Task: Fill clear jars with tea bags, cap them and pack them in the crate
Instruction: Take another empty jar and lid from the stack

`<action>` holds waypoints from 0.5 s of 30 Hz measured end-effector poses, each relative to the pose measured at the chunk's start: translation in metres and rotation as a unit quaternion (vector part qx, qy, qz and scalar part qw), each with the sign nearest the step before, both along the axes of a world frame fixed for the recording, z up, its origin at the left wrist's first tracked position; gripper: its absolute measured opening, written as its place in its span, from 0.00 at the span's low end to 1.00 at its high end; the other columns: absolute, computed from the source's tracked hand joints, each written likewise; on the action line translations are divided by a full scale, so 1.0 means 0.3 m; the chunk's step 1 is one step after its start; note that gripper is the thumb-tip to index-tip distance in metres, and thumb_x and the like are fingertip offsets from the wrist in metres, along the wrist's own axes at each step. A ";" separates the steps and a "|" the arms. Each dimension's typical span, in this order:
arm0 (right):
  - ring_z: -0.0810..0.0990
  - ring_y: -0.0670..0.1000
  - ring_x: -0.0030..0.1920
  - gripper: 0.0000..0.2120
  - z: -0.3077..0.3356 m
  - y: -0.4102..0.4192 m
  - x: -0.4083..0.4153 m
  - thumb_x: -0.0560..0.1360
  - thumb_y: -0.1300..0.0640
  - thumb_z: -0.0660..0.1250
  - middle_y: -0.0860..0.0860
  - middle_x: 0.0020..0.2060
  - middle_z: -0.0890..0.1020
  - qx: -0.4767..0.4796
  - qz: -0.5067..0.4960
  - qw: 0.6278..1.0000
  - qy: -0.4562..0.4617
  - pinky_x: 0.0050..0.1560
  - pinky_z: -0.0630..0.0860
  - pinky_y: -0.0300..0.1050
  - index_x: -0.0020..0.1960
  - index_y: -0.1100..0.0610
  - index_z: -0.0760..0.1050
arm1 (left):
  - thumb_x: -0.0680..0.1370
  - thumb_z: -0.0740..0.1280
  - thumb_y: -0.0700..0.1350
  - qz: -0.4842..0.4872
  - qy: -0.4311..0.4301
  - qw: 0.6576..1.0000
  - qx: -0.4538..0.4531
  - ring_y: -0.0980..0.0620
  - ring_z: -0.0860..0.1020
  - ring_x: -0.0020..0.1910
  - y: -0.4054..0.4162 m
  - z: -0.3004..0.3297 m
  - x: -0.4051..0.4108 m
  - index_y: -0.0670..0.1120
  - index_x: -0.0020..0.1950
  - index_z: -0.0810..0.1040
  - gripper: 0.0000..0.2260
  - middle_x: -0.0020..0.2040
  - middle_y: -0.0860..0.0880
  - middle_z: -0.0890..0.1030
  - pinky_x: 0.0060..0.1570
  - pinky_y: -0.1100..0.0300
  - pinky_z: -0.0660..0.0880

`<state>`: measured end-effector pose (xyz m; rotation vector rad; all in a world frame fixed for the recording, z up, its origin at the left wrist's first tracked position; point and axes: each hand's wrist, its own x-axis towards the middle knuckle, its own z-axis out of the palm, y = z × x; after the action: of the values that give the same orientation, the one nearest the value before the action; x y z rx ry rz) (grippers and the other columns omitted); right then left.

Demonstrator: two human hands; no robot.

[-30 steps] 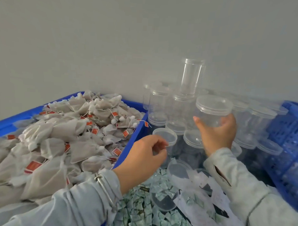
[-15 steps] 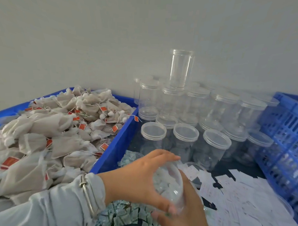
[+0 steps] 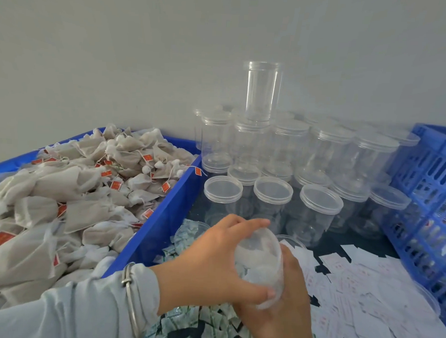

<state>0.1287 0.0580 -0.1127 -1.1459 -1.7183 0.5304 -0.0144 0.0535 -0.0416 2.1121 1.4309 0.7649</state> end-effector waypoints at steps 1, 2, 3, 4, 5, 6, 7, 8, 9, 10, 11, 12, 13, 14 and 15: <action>0.77 0.50 0.57 0.34 0.007 0.005 -0.006 0.57 0.42 0.70 0.46 0.55 0.77 0.032 -0.040 0.999 -0.009 0.57 0.72 0.45 0.60 0.53 0.71 | 0.57 0.70 0.69 0.020 -0.010 1.000 -0.007 0.70 0.66 0.60 0.001 -0.005 0.012 0.73 0.68 0.56 0.42 0.56 0.69 0.64 0.61 0.67 0.68; 0.77 0.51 0.57 0.35 0.010 0.005 -0.013 0.57 0.44 0.71 0.49 0.55 0.78 0.086 -0.078 0.993 -0.037 0.57 0.73 0.47 0.61 0.56 0.71 | 0.56 0.69 0.70 0.036 -0.016 0.999 -0.013 0.69 0.67 0.60 0.003 -0.009 0.021 0.72 0.68 0.56 0.42 0.56 0.69 0.65 0.62 0.66 0.68; 0.76 0.52 0.57 0.37 -0.001 0.013 -0.002 0.57 0.46 0.73 0.53 0.56 0.79 0.136 -0.107 0.983 -0.058 0.57 0.73 0.50 0.62 0.59 0.70 | 0.56 0.68 0.71 0.049 -0.019 0.998 -0.019 0.68 0.68 0.60 0.003 -0.011 0.029 0.71 0.68 0.55 0.43 0.56 0.69 0.65 0.62 0.65 0.69; 0.75 0.53 0.58 0.39 -0.015 0.016 0.003 0.56 0.48 0.75 0.55 0.56 0.79 0.175 -0.124 0.974 -0.070 0.59 0.72 0.52 0.63 0.60 0.68 | 0.56 0.67 0.71 0.059 -0.020 0.998 -0.026 0.67 0.68 0.60 0.004 -0.014 0.033 0.70 0.69 0.55 0.44 0.57 0.69 0.65 0.62 0.65 0.69; 0.74 0.54 0.59 0.40 -0.033 0.022 0.016 0.56 0.49 0.75 0.57 0.57 0.79 0.207 -0.139 0.964 -0.090 0.60 0.70 0.53 0.64 0.60 0.66 | 0.55 0.67 0.72 0.069 -0.019 0.997 -0.034 0.66 0.69 0.60 0.006 -0.016 0.035 0.67 0.69 0.55 0.45 0.58 0.68 0.65 0.61 0.64 0.70; 0.73 0.54 0.60 0.40 -0.043 0.031 0.029 0.57 0.49 0.76 0.58 0.57 0.78 0.235 -0.152 0.955 -0.103 0.61 0.69 0.55 0.64 0.60 0.66 | 0.55 0.67 0.72 0.077 -0.019 0.996 -0.044 0.65 0.71 0.59 0.009 -0.018 0.034 0.65 0.70 0.57 0.45 0.59 0.66 0.67 0.61 0.62 0.71; 0.73 0.54 0.61 0.40 -0.054 0.048 0.042 0.57 0.50 0.76 0.58 0.58 0.78 0.264 -0.159 0.945 -0.112 0.62 0.68 0.58 0.64 0.60 0.66 | 0.55 0.67 0.72 0.084 -0.021 0.995 -0.054 0.63 0.72 0.58 0.012 -0.020 0.034 0.62 0.70 0.59 0.45 0.60 0.64 0.68 0.60 0.61 0.73; 0.73 0.54 0.61 0.39 -0.057 0.055 0.048 0.58 0.50 0.76 0.58 0.58 0.79 0.278 -0.165 0.939 -0.121 0.63 0.67 0.60 0.64 0.60 0.66 | 0.55 0.67 0.73 0.091 -0.023 0.993 -0.064 0.63 0.73 0.57 0.015 -0.020 0.034 0.61 0.68 0.61 0.44 0.59 0.62 0.70 0.58 0.59 0.74; 0.73 0.54 0.62 0.37 -0.063 0.061 0.049 0.59 0.51 0.76 0.58 0.58 0.79 0.294 -0.165 0.932 -0.134 0.63 0.67 0.61 0.63 0.60 0.67 | 0.55 0.66 0.73 0.099 -0.022 0.992 -0.075 0.62 0.74 0.55 0.018 -0.022 0.033 0.60 0.66 0.62 0.43 0.57 0.62 0.72 0.56 0.59 0.75; 0.73 0.54 0.62 0.36 -0.064 0.063 0.047 0.60 0.51 0.76 0.57 0.58 0.78 0.305 -0.166 0.927 -0.138 0.64 0.66 0.62 0.63 0.60 0.67 | 0.54 0.65 0.74 0.110 -0.018 0.990 -0.086 0.62 0.75 0.53 0.021 -0.023 0.031 0.59 0.65 0.63 0.42 0.55 0.61 0.73 0.54 0.59 0.76; 0.73 0.54 0.62 0.33 -0.067 0.066 0.049 0.61 0.51 0.74 0.57 0.59 0.78 0.316 -0.161 0.924 -0.145 0.65 0.64 0.62 0.63 0.59 0.68 | 0.54 0.63 0.76 0.121 -0.012 0.988 -0.099 0.61 0.75 0.52 0.024 -0.023 0.029 0.58 0.64 0.64 0.43 0.53 0.61 0.73 0.51 0.61 0.76; 0.72 0.54 0.63 0.31 -0.065 0.067 0.050 0.64 0.49 0.72 0.57 0.59 0.78 0.324 -0.157 0.921 -0.149 0.66 0.63 0.62 0.63 0.59 0.68 | 0.53 0.61 0.77 0.130 -0.009 0.985 -0.114 0.61 0.75 0.50 0.025 -0.023 0.026 0.56 0.64 0.64 0.44 0.51 0.60 0.74 0.47 0.63 0.74; 0.72 0.54 0.63 0.30 -0.063 0.069 0.051 0.65 0.47 0.70 0.56 0.59 0.78 0.328 -0.158 0.919 -0.154 0.67 0.62 0.61 0.62 0.58 0.68 | 0.53 0.60 0.78 0.138 -0.006 0.982 -0.129 0.62 0.75 0.49 0.026 -0.021 0.025 0.55 0.64 0.65 0.45 0.50 0.60 0.74 0.43 0.65 0.72; 0.72 0.54 0.63 0.28 -0.062 0.068 0.051 0.66 0.47 0.68 0.56 0.60 0.78 0.332 -0.158 0.917 -0.157 0.67 0.61 0.61 0.62 0.58 0.68 | 0.53 0.58 0.78 0.145 -0.005 0.979 -0.145 0.61 0.74 0.47 0.027 -0.019 0.023 0.53 0.63 0.65 0.46 0.49 0.59 0.74 0.40 0.65 0.70; 0.72 0.54 0.63 0.28 -0.063 0.067 0.052 0.67 0.47 0.68 0.55 0.60 0.77 0.335 -0.156 0.915 -0.161 0.67 0.60 0.62 0.62 0.58 0.68 | 0.53 0.58 0.78 0.151 -0.009 0.975 -0.164 0.60 0.75 0.46 0.030 -0.016 0.022 0.52 0.63 0.66 0.46 0.50 0.57 0.74 0.38 0.65 0.71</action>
<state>0.1444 0.0780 -0.1316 -0.9915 -1.7338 -0.4505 -0.0078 0.0624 -0.0464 1.6588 1.7579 0.6011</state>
